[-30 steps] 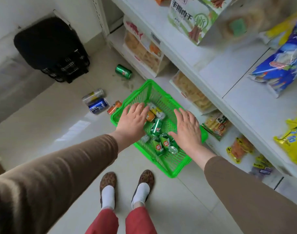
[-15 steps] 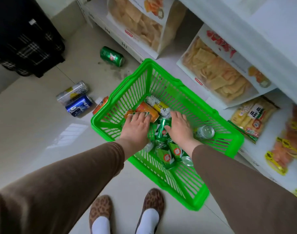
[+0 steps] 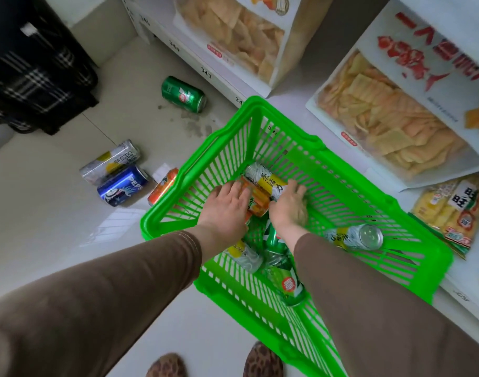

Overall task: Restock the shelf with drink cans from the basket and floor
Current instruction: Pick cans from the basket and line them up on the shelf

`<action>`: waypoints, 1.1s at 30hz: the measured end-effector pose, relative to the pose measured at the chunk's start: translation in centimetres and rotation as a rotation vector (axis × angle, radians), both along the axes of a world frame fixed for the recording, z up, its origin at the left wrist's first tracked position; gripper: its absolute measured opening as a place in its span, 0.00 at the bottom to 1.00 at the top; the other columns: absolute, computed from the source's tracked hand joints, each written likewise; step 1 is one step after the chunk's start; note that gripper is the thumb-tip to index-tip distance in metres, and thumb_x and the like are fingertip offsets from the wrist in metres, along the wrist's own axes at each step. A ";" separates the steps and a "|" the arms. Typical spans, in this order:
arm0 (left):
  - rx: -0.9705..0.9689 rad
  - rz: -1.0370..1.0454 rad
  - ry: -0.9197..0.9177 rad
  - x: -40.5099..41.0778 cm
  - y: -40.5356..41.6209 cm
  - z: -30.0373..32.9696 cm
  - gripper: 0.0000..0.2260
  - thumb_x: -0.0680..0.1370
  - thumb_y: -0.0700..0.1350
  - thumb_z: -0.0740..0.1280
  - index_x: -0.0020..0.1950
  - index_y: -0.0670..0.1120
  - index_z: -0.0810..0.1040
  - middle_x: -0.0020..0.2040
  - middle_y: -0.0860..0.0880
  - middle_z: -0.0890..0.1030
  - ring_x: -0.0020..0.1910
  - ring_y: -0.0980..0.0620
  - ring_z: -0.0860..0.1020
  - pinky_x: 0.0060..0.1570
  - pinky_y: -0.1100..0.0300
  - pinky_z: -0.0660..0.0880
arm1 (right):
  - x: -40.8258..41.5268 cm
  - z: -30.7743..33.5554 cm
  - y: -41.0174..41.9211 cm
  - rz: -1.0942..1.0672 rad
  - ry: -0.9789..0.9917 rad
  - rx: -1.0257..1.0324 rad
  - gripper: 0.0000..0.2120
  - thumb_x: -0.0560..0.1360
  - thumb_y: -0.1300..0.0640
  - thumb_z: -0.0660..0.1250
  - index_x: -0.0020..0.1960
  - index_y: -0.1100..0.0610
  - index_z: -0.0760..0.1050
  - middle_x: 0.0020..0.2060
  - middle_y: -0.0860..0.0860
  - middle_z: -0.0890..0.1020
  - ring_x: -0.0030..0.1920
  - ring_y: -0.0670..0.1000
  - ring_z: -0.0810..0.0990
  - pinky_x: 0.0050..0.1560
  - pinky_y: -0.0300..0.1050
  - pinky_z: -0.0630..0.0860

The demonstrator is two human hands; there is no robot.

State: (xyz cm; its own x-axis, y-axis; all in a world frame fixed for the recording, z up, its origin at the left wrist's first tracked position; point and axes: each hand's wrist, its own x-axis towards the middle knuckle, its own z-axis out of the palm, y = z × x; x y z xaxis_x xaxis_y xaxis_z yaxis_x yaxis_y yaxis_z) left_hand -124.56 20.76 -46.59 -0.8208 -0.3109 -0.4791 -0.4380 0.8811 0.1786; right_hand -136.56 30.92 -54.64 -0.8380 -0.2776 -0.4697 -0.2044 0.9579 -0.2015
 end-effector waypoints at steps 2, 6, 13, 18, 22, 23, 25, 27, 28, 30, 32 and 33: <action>0.003 0.000 0.000 0.0 -0.3 0.0 0.39 0.77 0.55 0.65 0.80 0.47 0.47 0.78 0.44 0.54 0.77 0.43 0.54 0.76 0.47 0.53 | -0.2 0.2 -0.4 0.051 0.052 0.066 0.31 0.75 0.56 0.73 0.72 0.57 0.62 0.66 0.59 0.69 0.57 0.58 0.76 0.46 0.49 0.78; 0.005 0.021 0.018 0.2 -0.7 -0.1 0.38 0.78 0.55 0.65 0.80 0.48 0.47 0.79 0.45 0.54 0.77 0.44 0.54 0.76 0.47 0.53 | -1.1 0.5 -1.5 0.084 0.039 0.139 0.28 0.77 0.55 0.71 0.73 0.60 0.64 0.64 0.60 0.74 0.54 0.58 0.80 0.38 0.46 0.74; 0.001 0.037 -0.022 1.5 -0.3 2.3 0.39 0.76 0.52 0.66 0.80 0.47 0.47 0.79 0.44 0.54 0.77 0.44 0.53 0.76 0.47 0.52 | -2.1 5.4 -0.9 0.077 -0.188 0.110 0.35 0.74 0.44 0.74 0.73 0.59 0.65 0.69 0.58 0.72 0.63 0.60 0.78 0.46 0.43 0.72; 0.028 0.093 0.025 2.9 0.8 10.5 0.39 0.76 0.52 0.67 0.80 0.47 0.48 0.77 0.46 0.58 0.76 0.45 0.56 0.75 0.49 0.53 | 1.0 15.7 2.9 -0.115 -0.301 -0.182 0.22 0.73 0.48 0.75 0.58 0.53 0.67 0.52 0.50 0.80 0.40 0.50 0.79 0.33 0.41 0.71; 0.014 0.109 0.057 4.5 1.3 20.9 0.40 0.75 0.53 0.67 0.80 0.47 0.49 0.76 0.46 0.60 0.75 0.45 0.58 0.74 0.49 0.56 | 4.0 27.9 3.7 -0.178 -0.319 -0.383 0.25 0.70 0.51 0.77 0.57 0.53 0.65 0.45 0.46 0.78 0.42 0.52 0.80 0.41 0.45 0.74; 0.010 0.106 0.075 5.0 1.3 23.9 0.40 0.74 0.53 0.67 0.80 0.47 0.50 0.75 0.46 0.61 0.74 0.45 0.59 0.73 0.49 0.57 | 4.6 31.2 3.7 -0.193 -0.323 -0.438 0.26 0.69 0.52 0.78 0.57 0.53 0.65 0.45 0.46 0.79 0.43 0.53 0.80 0.42 0.45 0.74; -0.002 0.091 0.129 5.8 1.2 30.3 0.40 0.73 0.53 0.68 0.79 0.46 0.53 0.74 0.46 0.62 0.73 0.44 0.61 0.72 0.49 0.59 | 5.5 38.2 3.5 -0.221 -0.357 -0.556 0.27 0.68 0.55 0.79 0.57 0.53 0.65 0.48 0.50 0.81 0.44 0.53 0.82 0.44 0.46 0.77; -0.020 0.084 0.200 6.4 0.6 37.0 0.39 0.72 0.55 0.68 0.79 0.46 0.55 0.74 0.46 0.64 0.73 0.45 0.63 0.70 0.51 0.60 | 6.3 45.4 3.0 -0.210 -0.404 -0.679 0.29 0.67 0.56 0.78 0.59 0.51 0.65 0.50 0.50 0.82 0.47 0.52 0.83 0.50 0.53 0.81; -0.027 0.085 0.241 6.7 0.3 40.4 0.39 0.71 0.55 0.68 0.79 0.46 0.56 0.74 0.46 0.65 0.72 0.45 0.63 0.70 0.51 0.61 | 6.6 48.9 2.7 -0.204 -0.426 -0.744 0.29 0.66 0.57 0.78 0.60 0.50 0.66 0.50 0.49 0.82 0.47 0.50 0.83 0.53 0.55 0.81; -0.039 0.074 0.326 6.8 -0.3 46.9 0.40 0.70 0.56 0.68 0.78 0.46 0.58 0.73 0.46 0.67 0.72 0.45 0.65 0.70 0.51 0.62 | 7.0 56.0 2.0 -0.197 -0.449 -0.877 0.25 0.70 0.64 0.76 0.60 0.51 0.68 0.46 0.47 0.82 0.45 0.46 0.81 0.52 0.52 0.81; -0.075 0.045 0.399 6.7 -1.0 53.3 0.41 0.69 0.58 0.70 0.78 0.45 0.60 0.72 0.46 0.68 0.72 0.45 0.66 0.70 0.51 0.63 | 7.3 62.5 1.4 -0.203 -0.471 -1.006 0.22 0.72 0.67 0.74 0.59 0.52 0.70 0.44 0.47 0.82 0.44 0.46 0.80 0.48 0.48 0.81; -0.095 0.032 0.433 6.5 -1.2 56.2 0.42 0.68 0.58 0.72 0.77 0.45 0.60 0.71 0.45 0.69 0.71 0.45 0.66 0.70 0.51 0.64 | 7.4 65.5 1.1 -0.217 -0.489 -1.065 0.22 0.72 0.65 0.74 0.59 0.51 0.70 0.43 0.46 0.82 0.44 0.46 0.80 0.48 0.49 0.80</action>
State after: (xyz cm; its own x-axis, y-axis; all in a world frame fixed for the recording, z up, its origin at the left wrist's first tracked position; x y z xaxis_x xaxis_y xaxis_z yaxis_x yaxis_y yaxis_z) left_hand -118.06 19.56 9.61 -0.9290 -0.3651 -0.0611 -0.3674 0.8897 0.2708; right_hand -129.15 32.02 10.89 -0.7120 -0.5959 -0.3716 0.2614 0.2663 -0.9278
